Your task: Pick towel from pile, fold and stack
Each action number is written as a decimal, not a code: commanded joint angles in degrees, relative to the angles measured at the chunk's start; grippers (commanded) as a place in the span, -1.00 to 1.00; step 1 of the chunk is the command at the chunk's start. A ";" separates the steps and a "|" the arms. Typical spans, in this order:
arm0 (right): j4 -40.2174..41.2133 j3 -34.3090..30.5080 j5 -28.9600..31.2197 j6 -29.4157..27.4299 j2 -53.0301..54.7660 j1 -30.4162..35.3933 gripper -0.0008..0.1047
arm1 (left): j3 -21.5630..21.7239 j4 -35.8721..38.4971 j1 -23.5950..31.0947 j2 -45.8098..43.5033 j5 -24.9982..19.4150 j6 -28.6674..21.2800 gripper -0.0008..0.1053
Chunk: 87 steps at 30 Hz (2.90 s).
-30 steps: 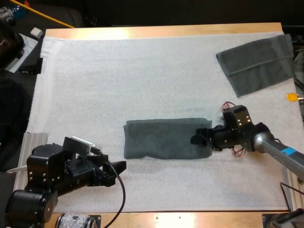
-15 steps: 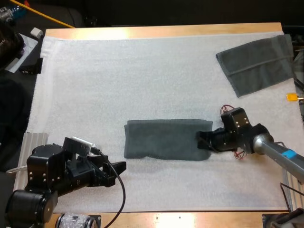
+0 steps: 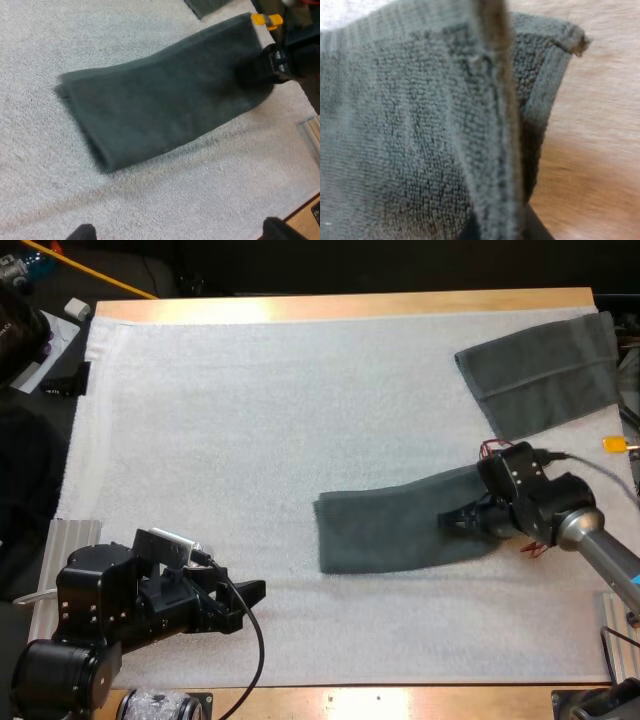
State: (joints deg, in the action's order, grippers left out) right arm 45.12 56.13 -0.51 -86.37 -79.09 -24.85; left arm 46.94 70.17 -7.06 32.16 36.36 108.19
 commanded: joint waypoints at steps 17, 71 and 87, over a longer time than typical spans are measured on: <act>1.63 4.39 -5.19 9.94 -2.67 -8.49 -0.98 | 0.27 0.52 -0.16 0.10 -0.03 -0.03 0.21; -21.41 4.46 -21.23 29.06 -17.30 -21.18 0.18 | 0.33 0.27 -0.20 -0.09 0.32 -0.04 0.21; -14.31 4.63 -11.49 24.06 -7.94 -20.97 0.19 | 0.25 -0.25 -0.18 -0.05 0.36 -0.42 0.21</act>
State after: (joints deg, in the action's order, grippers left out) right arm 26.74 60.37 -16.24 -59.68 -90.81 -45.86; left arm 46.94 70.31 -7.16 32.28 36.36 108.04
